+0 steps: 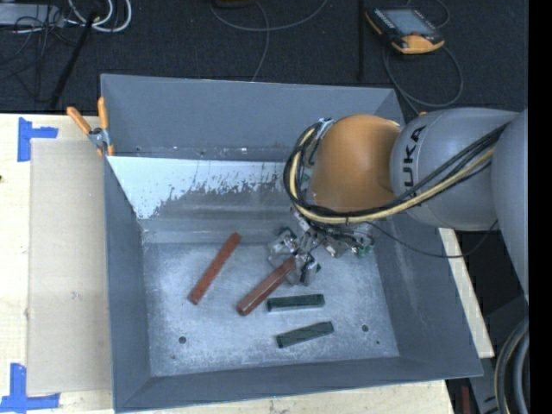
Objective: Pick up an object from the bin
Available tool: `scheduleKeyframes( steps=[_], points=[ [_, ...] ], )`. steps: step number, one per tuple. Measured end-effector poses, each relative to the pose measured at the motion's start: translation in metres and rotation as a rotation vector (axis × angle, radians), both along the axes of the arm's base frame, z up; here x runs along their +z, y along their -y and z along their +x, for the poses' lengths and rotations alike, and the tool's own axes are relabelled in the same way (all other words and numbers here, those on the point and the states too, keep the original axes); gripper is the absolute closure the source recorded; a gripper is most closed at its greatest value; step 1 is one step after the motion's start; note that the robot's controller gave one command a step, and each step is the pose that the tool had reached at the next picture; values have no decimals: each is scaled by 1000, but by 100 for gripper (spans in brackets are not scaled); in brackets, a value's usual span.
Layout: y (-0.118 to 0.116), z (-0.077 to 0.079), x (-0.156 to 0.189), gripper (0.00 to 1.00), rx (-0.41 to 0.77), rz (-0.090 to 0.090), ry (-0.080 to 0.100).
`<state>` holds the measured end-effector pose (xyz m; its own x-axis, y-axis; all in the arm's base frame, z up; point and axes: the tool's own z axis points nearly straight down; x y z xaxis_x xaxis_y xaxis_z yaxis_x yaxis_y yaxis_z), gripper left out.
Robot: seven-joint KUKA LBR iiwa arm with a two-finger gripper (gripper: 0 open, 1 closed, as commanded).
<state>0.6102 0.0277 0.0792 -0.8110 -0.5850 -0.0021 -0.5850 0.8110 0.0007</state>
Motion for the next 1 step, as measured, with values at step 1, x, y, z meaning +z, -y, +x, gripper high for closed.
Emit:
scheduleKeyframes(
  steps=[1],
  points=[
    [-14,-46,146,100,213,-1,6]
  ],
)
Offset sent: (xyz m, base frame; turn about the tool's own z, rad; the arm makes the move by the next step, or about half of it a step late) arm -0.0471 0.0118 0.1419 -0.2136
